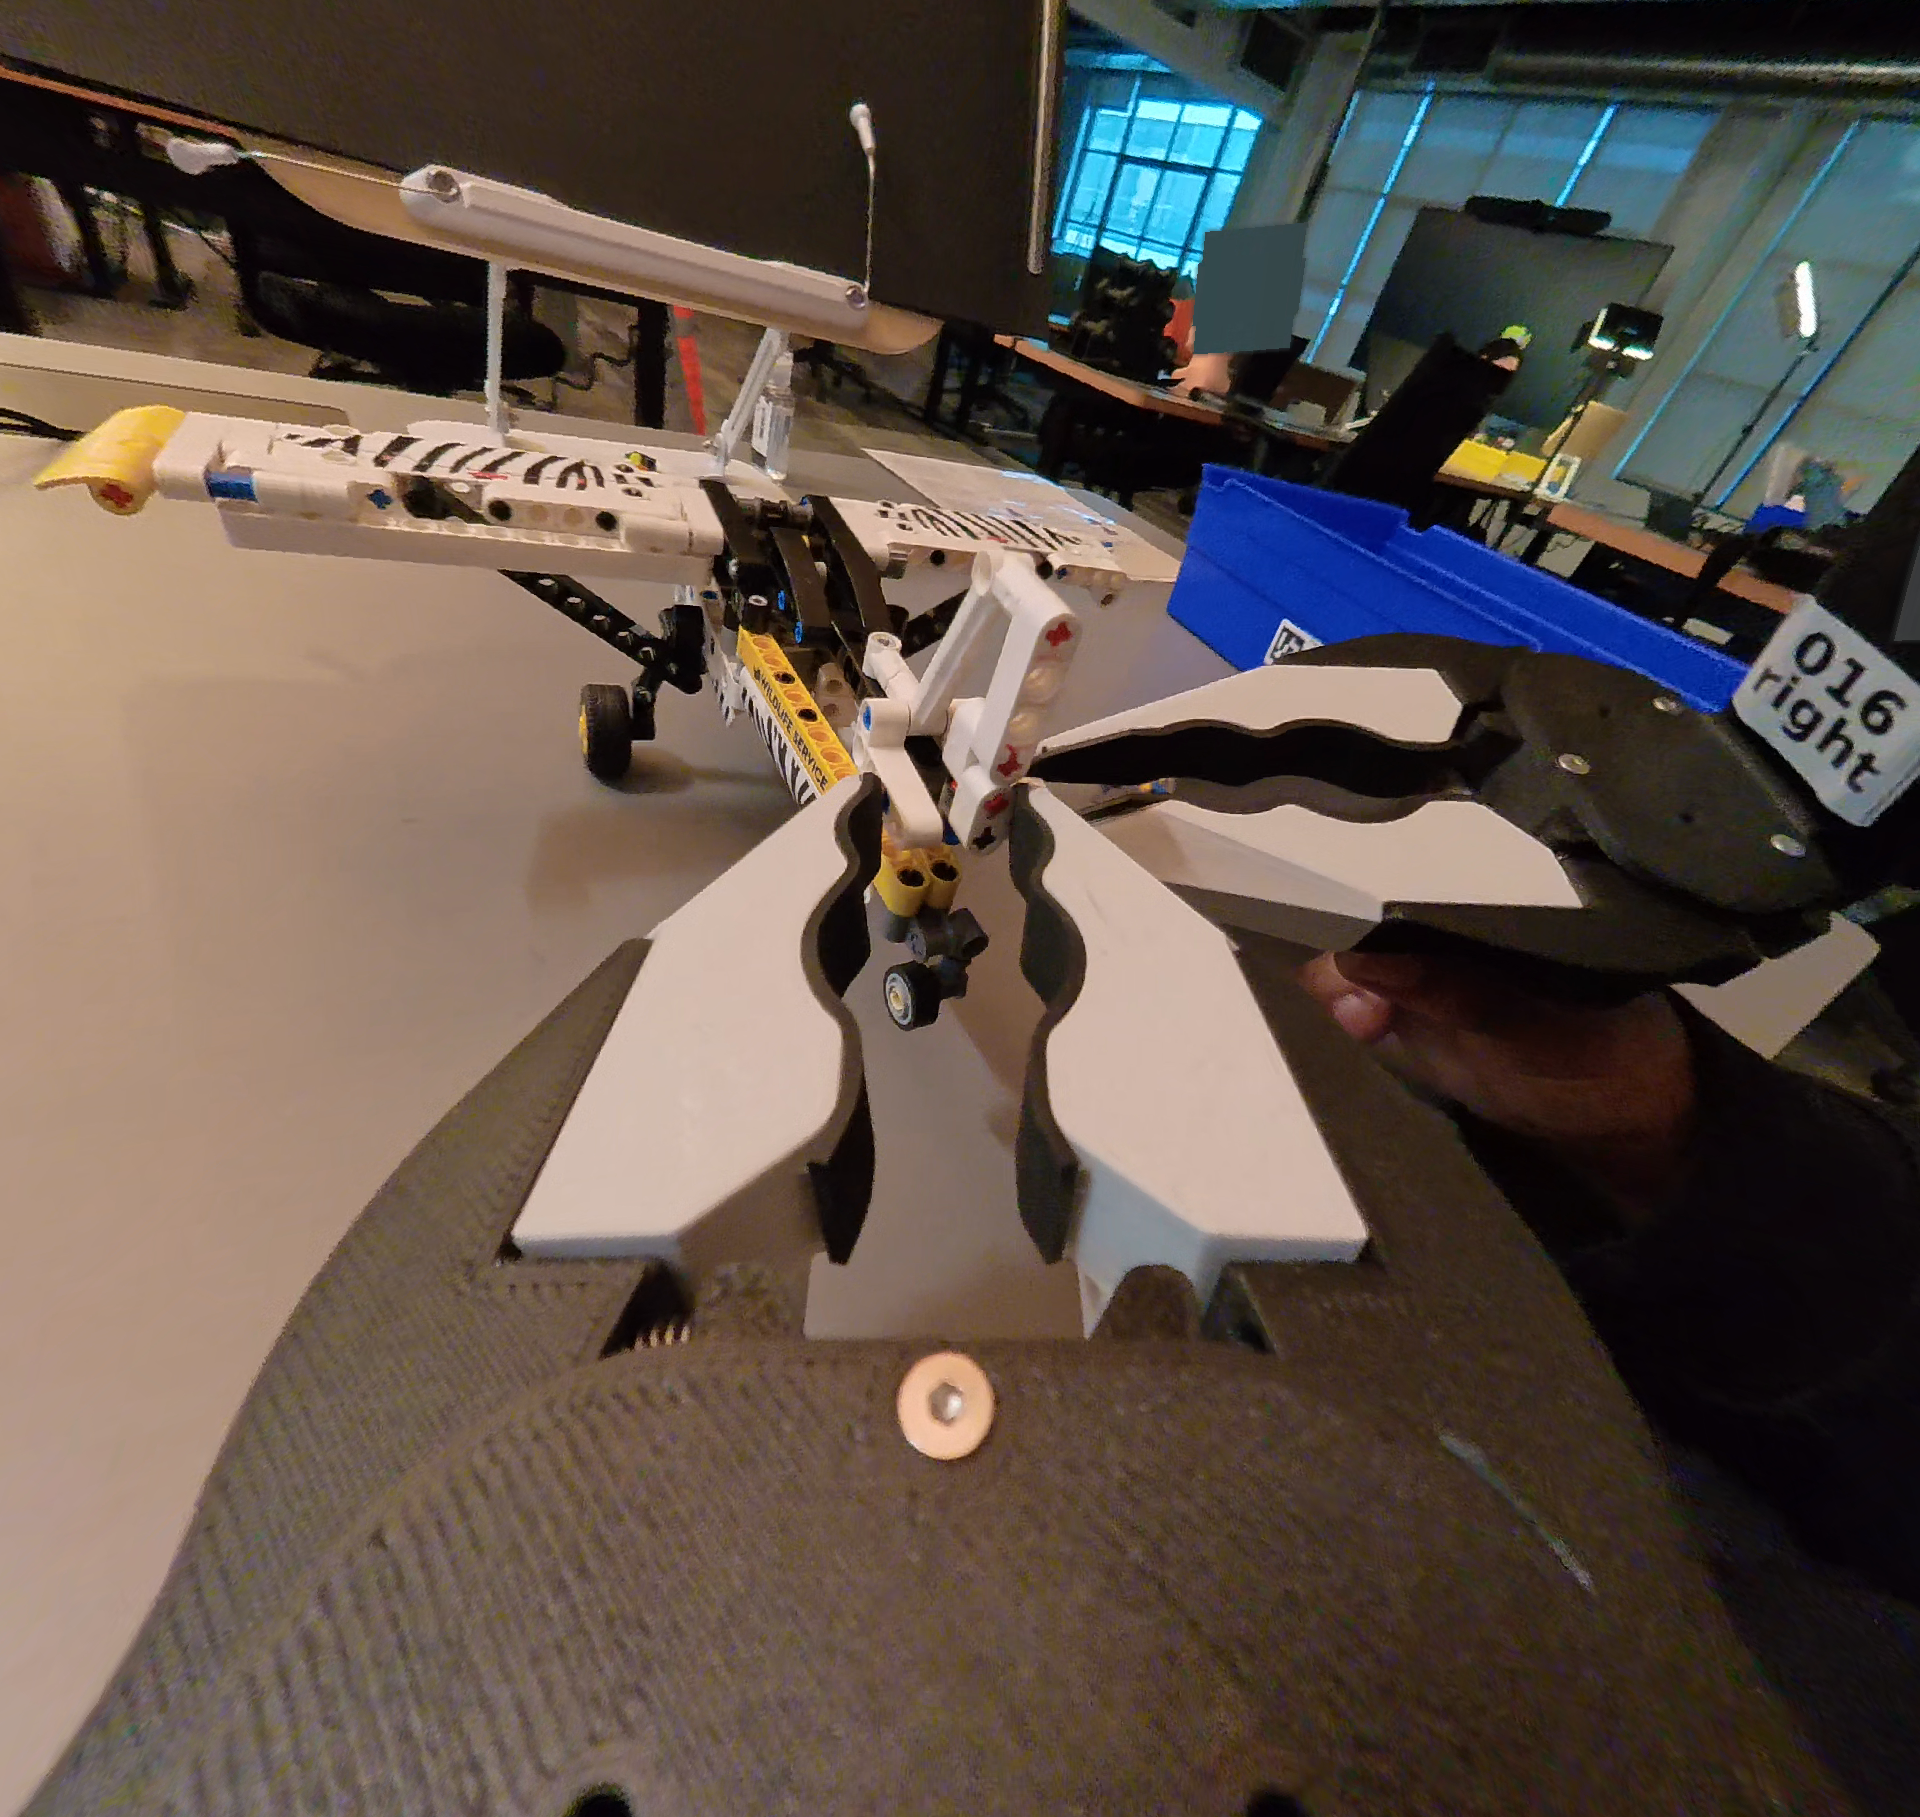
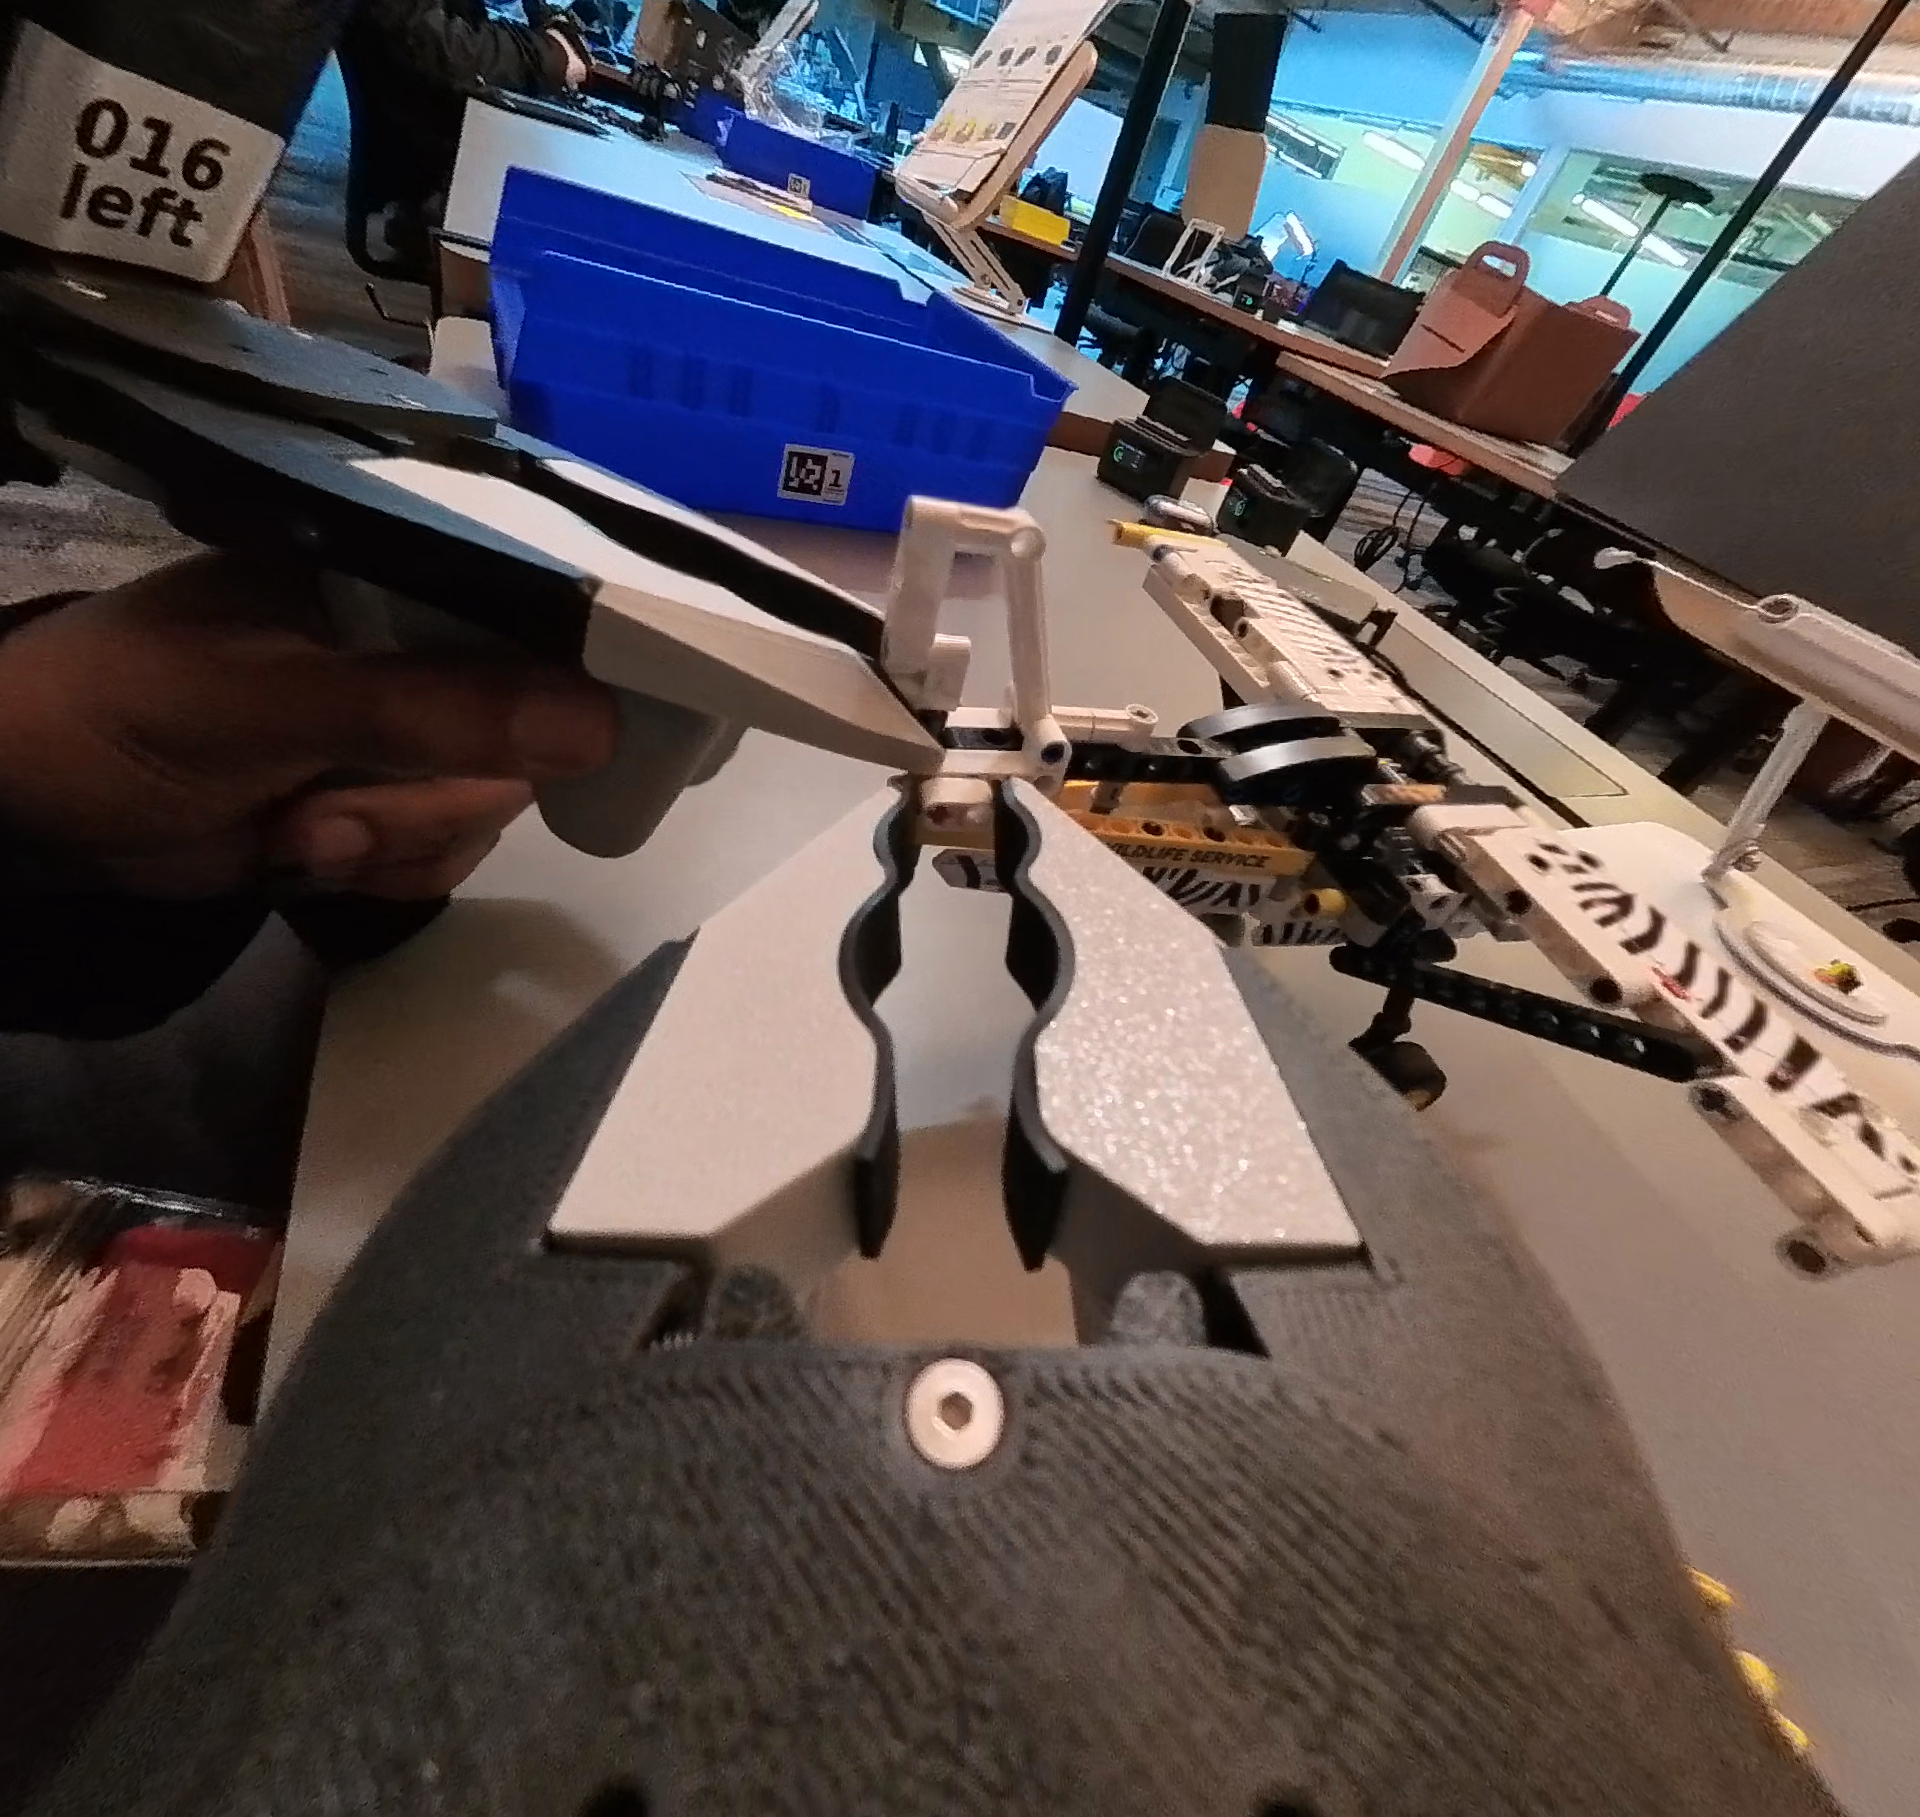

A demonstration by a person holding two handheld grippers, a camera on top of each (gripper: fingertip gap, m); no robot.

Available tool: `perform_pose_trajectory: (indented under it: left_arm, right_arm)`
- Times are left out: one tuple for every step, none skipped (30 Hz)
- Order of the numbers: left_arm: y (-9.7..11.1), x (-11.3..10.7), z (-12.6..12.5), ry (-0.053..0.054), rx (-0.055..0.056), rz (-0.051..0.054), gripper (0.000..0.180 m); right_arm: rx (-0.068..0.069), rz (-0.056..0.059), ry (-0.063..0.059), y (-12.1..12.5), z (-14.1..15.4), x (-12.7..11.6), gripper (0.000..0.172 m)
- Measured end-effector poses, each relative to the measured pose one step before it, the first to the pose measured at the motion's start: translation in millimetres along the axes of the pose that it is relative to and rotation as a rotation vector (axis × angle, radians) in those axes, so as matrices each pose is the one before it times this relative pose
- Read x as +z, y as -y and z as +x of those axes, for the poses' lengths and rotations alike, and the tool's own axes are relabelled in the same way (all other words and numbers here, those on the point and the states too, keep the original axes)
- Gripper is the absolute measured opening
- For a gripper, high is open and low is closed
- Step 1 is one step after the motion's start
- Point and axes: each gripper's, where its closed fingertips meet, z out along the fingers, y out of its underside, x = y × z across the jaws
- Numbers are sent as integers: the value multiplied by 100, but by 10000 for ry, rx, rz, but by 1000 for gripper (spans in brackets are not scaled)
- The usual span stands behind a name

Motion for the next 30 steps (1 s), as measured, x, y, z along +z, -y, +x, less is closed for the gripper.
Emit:
perform_pose_trajectory:
  left_arm:
    - [-31, 29, -167, 168, 50, -28, 19]
    - [-121, 70, -1048, 716, -58, -126, 16]
    - [-136, 108, -1625, 872, -52, -201, 8]
    - [214, 44, -567, -50, -118, 52, 4]
    - [102, -89, 398, -768, -317, 45, 4]
    - [-30, -96, -15, -336, -492, 31, 4]
    - [72, -154, -116, -64, -261, 102, 4]
    - [2, -48, 18, -1, -51, 23, 4]
    - [-54, 66, 179, -24, 72, -18, 4]
    - [-133, 147, 142, 25, 92, -87, 4]
    - [-145, 156, 190, -32, 83, -111, 4]
    - [-99, 98, 253, -111, 46, -62, 4]
    - [-44, 30, 165, -90, -11, -11, 5]
    - [-24, -3, 88, -75, -68, 4, 5]
    - [-32, -7, 90, -104, -95, -3, 5]
    - [-23, 10, 52, -71, -100, 4, 5]
    - [-23, 0, 54, -67, -53, -9, 5]
    - [-33, 23, 68, -53, -21, -9, 6]
    - [-19, 9, 79, -51, 8, -11, 6]
    - [-4, 2, 47, -13, 25, -5, 6]
    - [0, 4, 26, 0, 27, -2, 6]
    - [-5, -9, 45, -11, 27, 4, 6]
    - [4, -2, 55, -19, 30, 2, 6]
    - [-16, 7, 28, 1, 31, -5, 6]
    - [-19, 8, 68, -29, 31, -16, 6]
    - [-31, 23, 90, -49, 24, -21, 6]
    - [-2, 5, 30, -14, 14, -3, 6]
    - [49, -42, 70, -49, 10, 42, 6]
    - [2, -15, 29, -25, 1, 9, 6]
    - [-21, 7, 12, 15, 24, -18, 6]
  right_arm:
    - [-44, 245, 480, 422, -777, -185, 0]
    - [425, 862, 502, 1498, -874, -516, 0]
    - [624, 669, 75, 1145, -191, -448, 0]
    - [263, -92, -351, -302, 534, -284, 0]
    - [-131, -442, -586, -1047, 945, -249, 0]
    - [-53, -247, -420, -570, 718, -187, 0]
    - [144, 31, -61, 65, 240, -132, 0]
    - [218, 28, 75, -37, 111, 8, 0]
    - [353, -95, 30, -331, 289, 118, 0]
    - [528, -58, 27, -100, 367, 110, 2]
    - [722, 91, 117, 181, 270, 83, 10]
    - [862, 56, 133, 145, 263, 120, 19]
    - [799, -119, 152, -94, 212, 166, 24]
    - [672, -299, 10, -387, 344, 207, 29]
    - [564, -395, -109, -567, 492, 250, 31]
    - [468, -372, 62, -530, 230, 284, 31]
    - [484, -295, 134, -426, 133, 300, 32]
    - [542, -215, 182, -313, 128, 332, 34]
    - [588, -73, 356, -89, -78, 323, 34]
    - [670, 86, 465, 131, -178, 263, 34]
    - [679, 115, 505, 175, -209, 232, 35]
    - [598, 31, 465, 61, -171, 227, 34]
    - [442, -67, 379, -110, -112, 230, 32]
    - [288, -87, 335, -177, -150, 215, 30]
    - [170, -47, 339, -148, -259, 165, 24]
    - [129, -22, 190, -120, -117, 104, 17]
    - [75, 6, -32, -51, 140, 27, 10]
    - [-39, -9, -8, -27, 51, -36, 9]
    - [-45, -52, -6, -40, -11, -25, 9]
    - [-81, -54, -47, -26, 7, -34, 9]
